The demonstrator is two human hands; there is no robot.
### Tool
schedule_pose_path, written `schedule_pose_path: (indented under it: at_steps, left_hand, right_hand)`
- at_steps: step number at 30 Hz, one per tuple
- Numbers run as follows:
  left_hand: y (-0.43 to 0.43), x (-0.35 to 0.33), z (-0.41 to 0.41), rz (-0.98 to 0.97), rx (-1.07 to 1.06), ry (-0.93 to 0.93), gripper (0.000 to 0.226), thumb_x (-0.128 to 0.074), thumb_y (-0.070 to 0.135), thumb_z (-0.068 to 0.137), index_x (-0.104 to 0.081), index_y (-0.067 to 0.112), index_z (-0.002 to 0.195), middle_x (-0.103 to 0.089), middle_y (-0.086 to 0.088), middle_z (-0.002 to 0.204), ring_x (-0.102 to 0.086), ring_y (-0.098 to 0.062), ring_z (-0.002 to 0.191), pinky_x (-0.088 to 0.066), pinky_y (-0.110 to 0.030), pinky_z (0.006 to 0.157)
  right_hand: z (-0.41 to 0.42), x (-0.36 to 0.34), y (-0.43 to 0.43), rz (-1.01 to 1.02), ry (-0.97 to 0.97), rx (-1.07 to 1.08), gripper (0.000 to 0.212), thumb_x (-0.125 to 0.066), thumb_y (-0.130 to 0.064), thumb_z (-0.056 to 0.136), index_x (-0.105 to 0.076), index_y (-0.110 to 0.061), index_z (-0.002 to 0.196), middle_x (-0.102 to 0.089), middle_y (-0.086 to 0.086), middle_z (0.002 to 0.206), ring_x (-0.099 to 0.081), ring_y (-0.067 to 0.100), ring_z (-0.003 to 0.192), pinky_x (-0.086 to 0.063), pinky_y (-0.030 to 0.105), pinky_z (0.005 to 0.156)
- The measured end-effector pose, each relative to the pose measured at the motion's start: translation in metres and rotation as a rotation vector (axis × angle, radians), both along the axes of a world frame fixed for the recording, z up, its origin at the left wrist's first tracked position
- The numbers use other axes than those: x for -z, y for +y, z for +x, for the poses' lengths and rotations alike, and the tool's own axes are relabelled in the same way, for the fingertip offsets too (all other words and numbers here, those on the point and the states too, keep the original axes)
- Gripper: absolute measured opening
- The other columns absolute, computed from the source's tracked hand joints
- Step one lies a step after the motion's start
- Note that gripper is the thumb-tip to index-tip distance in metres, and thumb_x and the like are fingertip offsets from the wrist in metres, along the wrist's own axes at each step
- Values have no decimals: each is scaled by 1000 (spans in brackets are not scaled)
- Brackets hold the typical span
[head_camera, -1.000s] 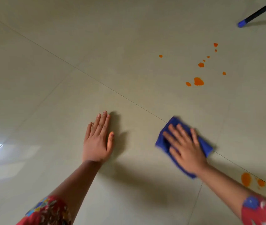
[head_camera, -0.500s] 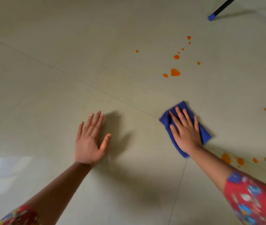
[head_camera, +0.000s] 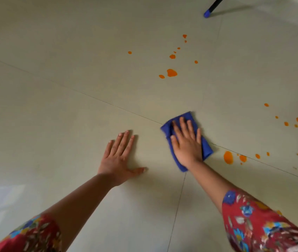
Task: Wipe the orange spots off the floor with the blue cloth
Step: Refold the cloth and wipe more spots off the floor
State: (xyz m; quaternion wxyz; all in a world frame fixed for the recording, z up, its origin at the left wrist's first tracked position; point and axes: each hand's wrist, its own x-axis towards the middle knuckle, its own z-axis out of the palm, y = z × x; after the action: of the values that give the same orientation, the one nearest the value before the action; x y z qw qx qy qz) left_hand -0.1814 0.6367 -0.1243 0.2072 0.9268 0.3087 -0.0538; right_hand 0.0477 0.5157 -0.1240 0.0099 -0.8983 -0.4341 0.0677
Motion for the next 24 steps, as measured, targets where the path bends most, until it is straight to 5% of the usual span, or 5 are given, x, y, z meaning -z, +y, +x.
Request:
schedule_pose_path:
  at_steps: [5,11,16,21,24]
  left_hand:
    - [-1,-1,1,17,-5,45,112,-24,90,65,17,28,149,25,8,156,21,-13,144,6,-38,119]
    - [-21,-6,11,-37,-2,25,98,-26,68,75,18,20,148,25,7,154,19,-14,145,8,-35,117]
    - [-49,-20,12,-31,238,41,82,-35,50,94,20,23,148,25,9,155,18,-12,145,4,-33,119]
    - [-63,-36,20,11,403,161,79,-31,50,97,25,22,145,29,6,154,18,-14,145,3,-34,119]
    - [-75,-51,39,68,556,276,79,-31,52,97,24,21,146,26,2,156,14,-16,147,-2,-36,121]
  right_hand:
    - [-60,-4,-111,-46,52,-501,52,-18,-41,103,-13,-34,154,-10,-10,162,-7,15,150,-10,44,120]
    - [-18,-8,-73,7,79,-22,58,-16,-47,98,-14,-29,153,-4,-9,160,-6,14,149,-19,51,118]
    - [-90,-4,-167,-100,64,-563,60,-34,-44,99,-14,-31,154,-12,-5,162,-9,19,150,-10,46,118]
    - [-5,-9,-184,-110,-34,-99,56,-14,-48,102,-13,-28,154,-13,-2,161,-10,19,149,-29,55,110]
    - [-25,-7,-191,-128,-17,-173,59,-24,-48,99,-18,-25,153,-17,3,161,-21,28,147,-29,56,111]
